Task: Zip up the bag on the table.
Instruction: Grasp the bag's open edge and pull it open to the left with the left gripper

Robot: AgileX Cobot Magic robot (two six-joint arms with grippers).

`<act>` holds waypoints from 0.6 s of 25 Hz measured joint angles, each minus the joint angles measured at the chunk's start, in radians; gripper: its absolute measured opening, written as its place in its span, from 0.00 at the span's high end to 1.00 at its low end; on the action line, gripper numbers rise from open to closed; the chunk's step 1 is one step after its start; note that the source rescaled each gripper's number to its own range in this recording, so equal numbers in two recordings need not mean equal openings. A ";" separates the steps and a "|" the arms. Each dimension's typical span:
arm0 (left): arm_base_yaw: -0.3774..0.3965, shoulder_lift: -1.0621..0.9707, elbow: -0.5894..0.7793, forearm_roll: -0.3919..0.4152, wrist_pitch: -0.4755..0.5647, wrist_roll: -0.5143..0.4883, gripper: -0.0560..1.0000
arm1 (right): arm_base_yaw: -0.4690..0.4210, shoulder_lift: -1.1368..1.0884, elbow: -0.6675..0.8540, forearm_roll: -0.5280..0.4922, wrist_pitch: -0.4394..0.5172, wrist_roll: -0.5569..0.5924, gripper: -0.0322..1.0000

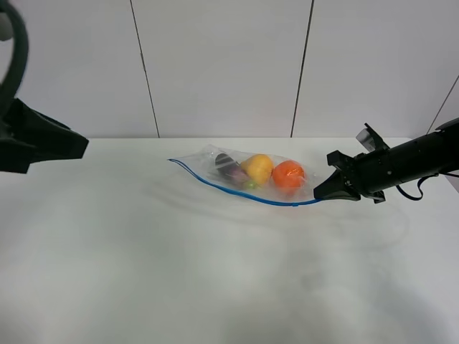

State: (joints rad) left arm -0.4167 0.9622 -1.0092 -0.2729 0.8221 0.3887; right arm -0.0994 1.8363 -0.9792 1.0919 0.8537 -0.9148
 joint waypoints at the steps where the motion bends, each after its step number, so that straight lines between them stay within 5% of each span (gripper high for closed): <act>1: -0.030 0.000 0.000 -0.005 -0.008 0.008 0.44 | 0.000 0.000 0.000 0.000 0.000 0.000 0.97; 6: -0.166 0.001 0.000 -0.021 -0.033 0.038 0.44 | 0.000 0.000 0.000 0.000 0.000 0.000 0.97; 15: -0.260 0.188 0.000 -0.035 -0.170 0.072 0.44 | 0.000 0.000 0.000 0.000 0.023 0.000 0.97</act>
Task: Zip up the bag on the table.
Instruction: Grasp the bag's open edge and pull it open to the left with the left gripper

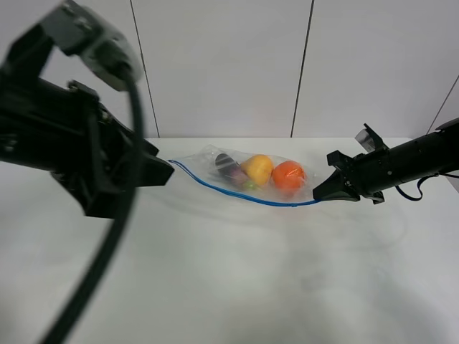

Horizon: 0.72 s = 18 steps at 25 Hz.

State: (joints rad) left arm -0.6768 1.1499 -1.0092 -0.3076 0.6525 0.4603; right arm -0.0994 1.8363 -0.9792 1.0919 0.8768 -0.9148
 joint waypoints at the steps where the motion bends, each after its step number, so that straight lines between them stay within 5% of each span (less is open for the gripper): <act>1: -0.011 0.037 0.000 0.000 -0.030 0.006 0.44 | 0.000 0.000 0.000 0.000 0.003 0.000 0.97; 9: -0.076 0.324 -0.074 0.000 -0.227 0.037 0.44 | 0.000 0.000 0.000 -0.001 0.020 0.000 0.97; 18: -0.085 0.583 -0.272 0.000 -0.250 0.076 0.44 | 0.000 0.000 0.000 -0.002 0.021 0.000 0.97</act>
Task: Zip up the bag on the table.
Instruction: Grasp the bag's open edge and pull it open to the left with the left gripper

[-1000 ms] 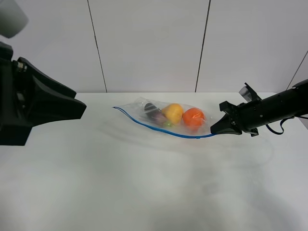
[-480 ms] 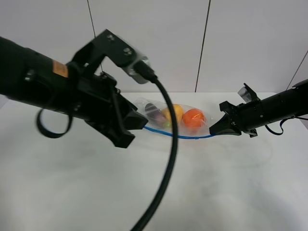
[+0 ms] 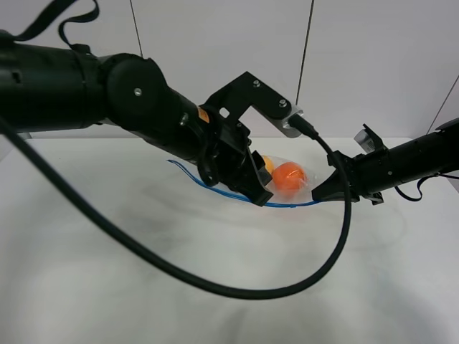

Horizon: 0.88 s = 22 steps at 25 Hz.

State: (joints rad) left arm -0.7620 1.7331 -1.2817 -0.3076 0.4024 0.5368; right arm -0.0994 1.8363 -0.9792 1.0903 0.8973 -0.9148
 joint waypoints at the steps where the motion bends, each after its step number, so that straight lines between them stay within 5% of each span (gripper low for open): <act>1: -0.006 0.024 -0.020 0.000 -0.003 0.004 0.44 | 0.000 0.000 0.000 0.000 0.000 0.000 0.97; 22: -0.056 0.298 -0.107 0.000 -0.150 0.032 0.44 | 0.000 0.000 0.000 0.016 0.029 0.000 0.97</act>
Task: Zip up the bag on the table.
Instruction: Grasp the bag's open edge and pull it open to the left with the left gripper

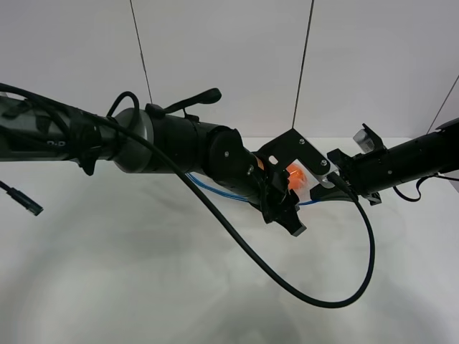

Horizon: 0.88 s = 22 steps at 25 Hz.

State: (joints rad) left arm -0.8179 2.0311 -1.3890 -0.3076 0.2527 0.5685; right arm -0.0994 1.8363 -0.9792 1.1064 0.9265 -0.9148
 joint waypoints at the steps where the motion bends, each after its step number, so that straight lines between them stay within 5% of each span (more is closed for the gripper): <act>1: 0.000 0.003 0.000 0.000 -0.006 0.004 0.44 | 0.000 0.000 0.000 0.002 0.004 0.000 0.97; 22: 0.039 0.003 -0.004 0.001 -0.035 0.064 0.44 | 0.000 0.000 0.000 0.083 0.062 -0.023 0.97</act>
State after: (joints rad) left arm -0.7787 2.0343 -1.3930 -0.3064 0.2172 0.6324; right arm -0.0994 1.8363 -0.9792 1.1893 0.9888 -0.9380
